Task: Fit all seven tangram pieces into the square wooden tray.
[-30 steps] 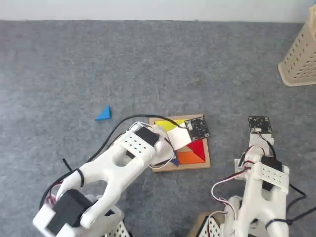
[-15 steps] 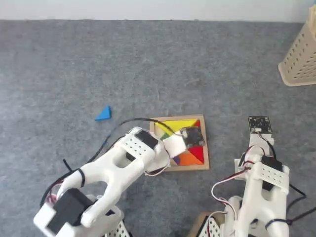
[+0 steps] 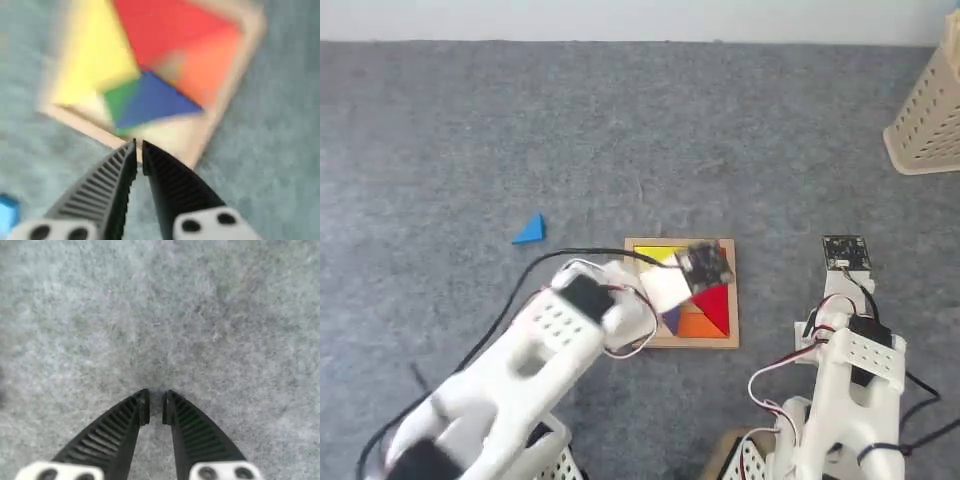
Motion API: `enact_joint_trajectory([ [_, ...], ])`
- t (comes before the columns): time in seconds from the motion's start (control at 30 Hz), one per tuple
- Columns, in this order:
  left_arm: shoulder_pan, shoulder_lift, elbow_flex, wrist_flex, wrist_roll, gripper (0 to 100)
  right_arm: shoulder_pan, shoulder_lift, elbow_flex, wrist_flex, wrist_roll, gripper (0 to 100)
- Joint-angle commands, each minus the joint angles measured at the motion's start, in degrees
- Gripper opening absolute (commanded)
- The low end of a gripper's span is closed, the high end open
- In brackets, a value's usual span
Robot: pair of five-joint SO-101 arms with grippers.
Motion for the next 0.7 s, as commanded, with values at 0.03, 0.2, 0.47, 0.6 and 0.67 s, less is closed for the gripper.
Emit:
enact_joint_trajectory([
  [0.03, -0.2, -2.0, -1.4, -5.5, 7.5, 18, -0.5, -1.5, -0.3, -0.8, -0.2, 8.4],
  [0.2, 0.2, 10.9, -1.9, -11.5, 8.1, 20, -0.5, -1.5, -0.3, -0.8, -0.2, 8.4],
  [0.47, -6.1, 27.7, -15.3, -14.6, 15.6, 20, -0.4, -1.4, -0.3, -0.8, -0.2, 8.4],
  [0.6, -10.3, 30.2, -16.6, -17.9, 19.1, 20, -0.4, -1.4, -0.3, -0.8, -0.2, 8.4],
  [0.67, -11.7, 30.2, -16.1, -17.4, 19.0, 20, -0.4, -1.4, -0.3, -0.8, -0.2, 8.4],
])
